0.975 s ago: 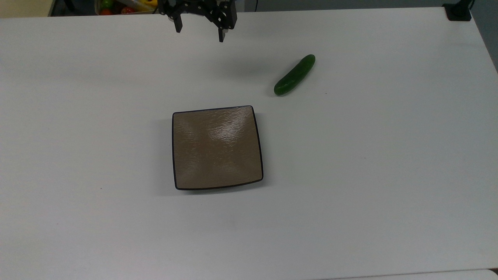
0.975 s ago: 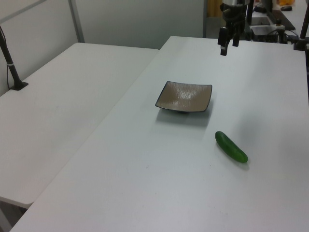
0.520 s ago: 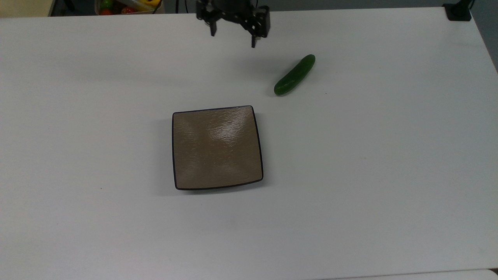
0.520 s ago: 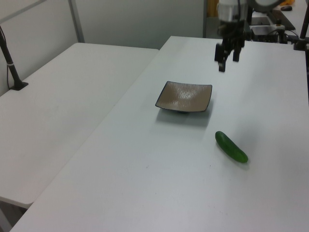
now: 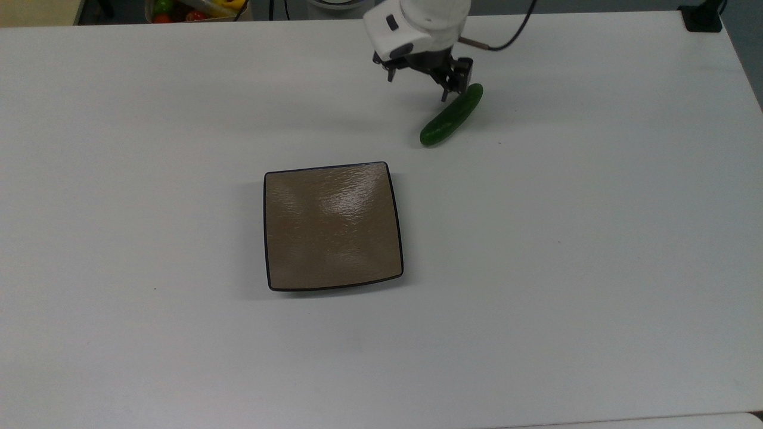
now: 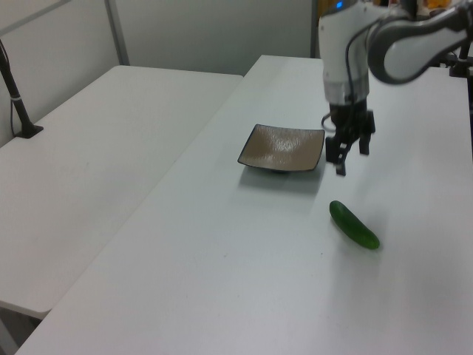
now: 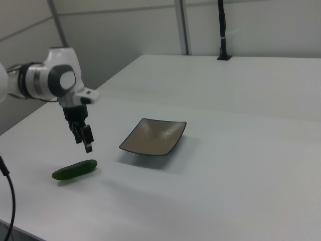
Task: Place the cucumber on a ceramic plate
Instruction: 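Move the open gripper over the green cucumber and lower onto it, then close the gripper around the middle of the cucumber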
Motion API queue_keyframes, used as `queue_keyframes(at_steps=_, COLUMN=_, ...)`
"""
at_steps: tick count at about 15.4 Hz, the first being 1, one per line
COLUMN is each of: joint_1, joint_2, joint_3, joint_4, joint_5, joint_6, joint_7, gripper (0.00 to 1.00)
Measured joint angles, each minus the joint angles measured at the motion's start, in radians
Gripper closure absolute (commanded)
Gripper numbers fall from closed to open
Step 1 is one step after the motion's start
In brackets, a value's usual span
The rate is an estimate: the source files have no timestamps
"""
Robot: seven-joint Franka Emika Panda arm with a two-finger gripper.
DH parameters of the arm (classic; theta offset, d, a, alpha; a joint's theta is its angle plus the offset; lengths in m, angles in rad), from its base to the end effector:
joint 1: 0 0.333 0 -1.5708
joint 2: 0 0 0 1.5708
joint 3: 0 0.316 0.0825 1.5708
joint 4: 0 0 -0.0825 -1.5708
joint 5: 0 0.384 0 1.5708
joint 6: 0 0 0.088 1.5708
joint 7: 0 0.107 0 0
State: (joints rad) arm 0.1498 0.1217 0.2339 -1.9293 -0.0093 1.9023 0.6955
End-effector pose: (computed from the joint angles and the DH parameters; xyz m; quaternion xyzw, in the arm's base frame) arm 0.5299 0.2097 0.4154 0.9855 -0.1529 -0.0673 0.0289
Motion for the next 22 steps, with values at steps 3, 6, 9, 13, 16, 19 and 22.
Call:
queue_keyframes(at_steps=3, joint_1=0.001, joint_2=0.055, joint_3=0.017, joint_4=-0.016, joint_5=0.000, joint_6=0.071, joint_7=0.136, gripper=0.00)
queue_keyframes(at_steps=6, joint_1=0.001, joint_2=0.109, joint_3=0.026, joint_4=-0.019, joint_5=0.000, joint_6=0.138, joint_7=0.218, gripper=0.00)
queue_keyframes(at_steps=9, joint_1=0.001, joint_2=0.149, joint_3=0.041, joint_4=-0.020, joint_5=0.000, joint_6=0.168, joint_7=0.255, gripper=0.00)
queue_keyframes(at_steps=13, joint_1=0.001, joint_2=0.181, joint_3=0.077, joint_4=-0.043, joint_5=-0.008, joint_6=0.169, joint_7=0.271, gripper=0.04)
queue_keyframes(at_steps=16, joint_1=0.001, joint_2=0.189, joint_3=0.083, joint_4=-0.047, joint_5=-0.018, joint_6=0.169, joint_7=0.272, gripper=0.57)
queue_keyframes(at_steps=19, joint_1=-0.002, joint_2=0.189, joint_3=0.083, joint_4=-0.047, joint_5=-0.021, joint_6=0.170, joint_7=0.272, gripper=0.85)
queue_keyframes(at_steps=22, joint_1=-0.003, joint_2=0.192, joint_3=0.083, joint_4=-0.046, joint_5=-0.021, joint_6=0.175, joint_7=0.272, gripper=0.85)
